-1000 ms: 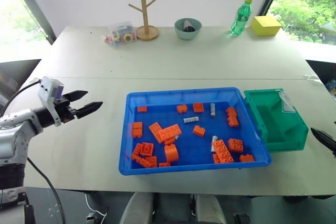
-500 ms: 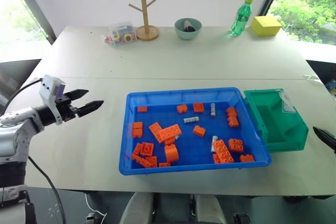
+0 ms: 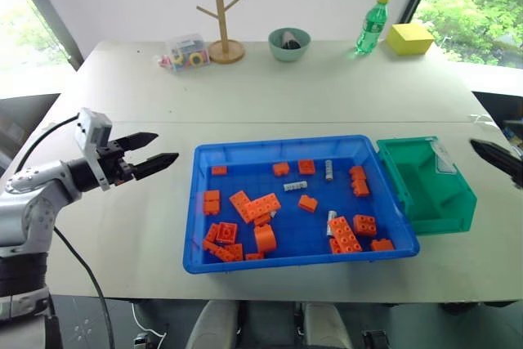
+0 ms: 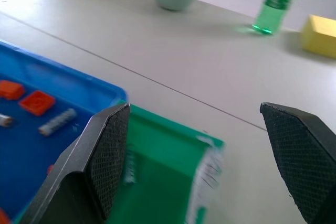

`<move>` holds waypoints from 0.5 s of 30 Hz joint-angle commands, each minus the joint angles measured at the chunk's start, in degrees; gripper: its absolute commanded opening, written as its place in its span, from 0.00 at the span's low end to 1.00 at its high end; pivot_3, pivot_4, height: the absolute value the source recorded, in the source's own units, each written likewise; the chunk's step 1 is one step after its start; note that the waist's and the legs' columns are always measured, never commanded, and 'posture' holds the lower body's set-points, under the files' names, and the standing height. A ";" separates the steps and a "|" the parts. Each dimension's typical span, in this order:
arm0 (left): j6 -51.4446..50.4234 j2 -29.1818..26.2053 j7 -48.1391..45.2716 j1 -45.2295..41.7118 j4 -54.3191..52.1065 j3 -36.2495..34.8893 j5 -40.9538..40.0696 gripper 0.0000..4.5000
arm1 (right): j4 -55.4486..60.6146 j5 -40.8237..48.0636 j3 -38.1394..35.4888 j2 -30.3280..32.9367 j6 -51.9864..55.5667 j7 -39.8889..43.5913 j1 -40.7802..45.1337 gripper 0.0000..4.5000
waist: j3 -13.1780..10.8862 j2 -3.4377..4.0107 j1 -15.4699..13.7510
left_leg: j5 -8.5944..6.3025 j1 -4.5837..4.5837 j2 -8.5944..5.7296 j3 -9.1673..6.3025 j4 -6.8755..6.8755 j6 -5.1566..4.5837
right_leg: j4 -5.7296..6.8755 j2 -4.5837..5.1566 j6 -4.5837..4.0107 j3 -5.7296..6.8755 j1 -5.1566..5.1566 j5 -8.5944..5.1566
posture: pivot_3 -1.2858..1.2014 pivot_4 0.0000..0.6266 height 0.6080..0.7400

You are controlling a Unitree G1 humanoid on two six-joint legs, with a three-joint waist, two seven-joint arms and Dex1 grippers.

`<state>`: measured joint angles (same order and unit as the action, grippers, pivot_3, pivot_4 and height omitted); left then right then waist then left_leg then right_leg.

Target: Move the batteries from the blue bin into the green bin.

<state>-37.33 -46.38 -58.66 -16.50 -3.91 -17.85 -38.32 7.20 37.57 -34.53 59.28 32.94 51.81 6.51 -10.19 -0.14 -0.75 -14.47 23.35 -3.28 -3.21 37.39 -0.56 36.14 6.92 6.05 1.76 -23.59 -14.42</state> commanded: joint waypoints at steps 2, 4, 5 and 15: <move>-3.25 -4.52 -4.79 -0.47 -6.32 -0.83 -4.64 1.00 | 8.15 3.14 11.58 1.32 2.38 4.24 7.98 0.90 | -0.02 -0.02 0.11 | 0.00 0.02 0.00 -0.01 -0.02 0.00 | -0.01 0.00 0.00 0.00 -0.03 0.00 | 0.52 0.24 0.72; -3.82 -6.99 -7.59 0.14 -8.34 0.53 -4.92 1.00 | 9.58 2.48 18.91 -0.62 2.63 5.93 13.14 0.90 | -0.04 -0.03 0.30 | 0.00 0.05 0.00 0.00 -0.02 0.00 | -0.02 0.00 -0.01 0.00 -0.07 0.00 | 0.52 0.24 0.72; -4.38 -8.59 -9.34 0.49 -9.38 1.28 -5.17 1.00 | 9.66 1.57 23.24 -2.41 2.85 6.38 16.39 0.90 | -0.05 -0.04 0.35 | 0.00 0.04 0.00 0.00 -0.02 0.00 | -0.02 0.01 -0.01 0.00 -0.08 0.00 | 0.52 0.24 0.72; -1.99 -13.33 -15.46 -1.18 -12.54 5.24 -3.55 1.00 | -2.92 -17.01 52.95 -16.10 -7.30 16.61 31.77 0.90 | -0.14 -0.10 0.29 | 0.03 0.15 -0.02 0.01 -0.01 0.06 | -0.02 -0.03 -0.04 0.01 -0.19 0.04 | 0.52 0.24 0.72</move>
<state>-40.52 -58.83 -73.68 -16.74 -15.18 -12.18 -42.19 6.15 23.61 16.15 43.83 28.44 66.84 36.59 -10.32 -0.24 -0.46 -14.41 23.49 -3.31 -3.20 37.37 -0.47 36.14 6.87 6.01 1.78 -23.81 -14.37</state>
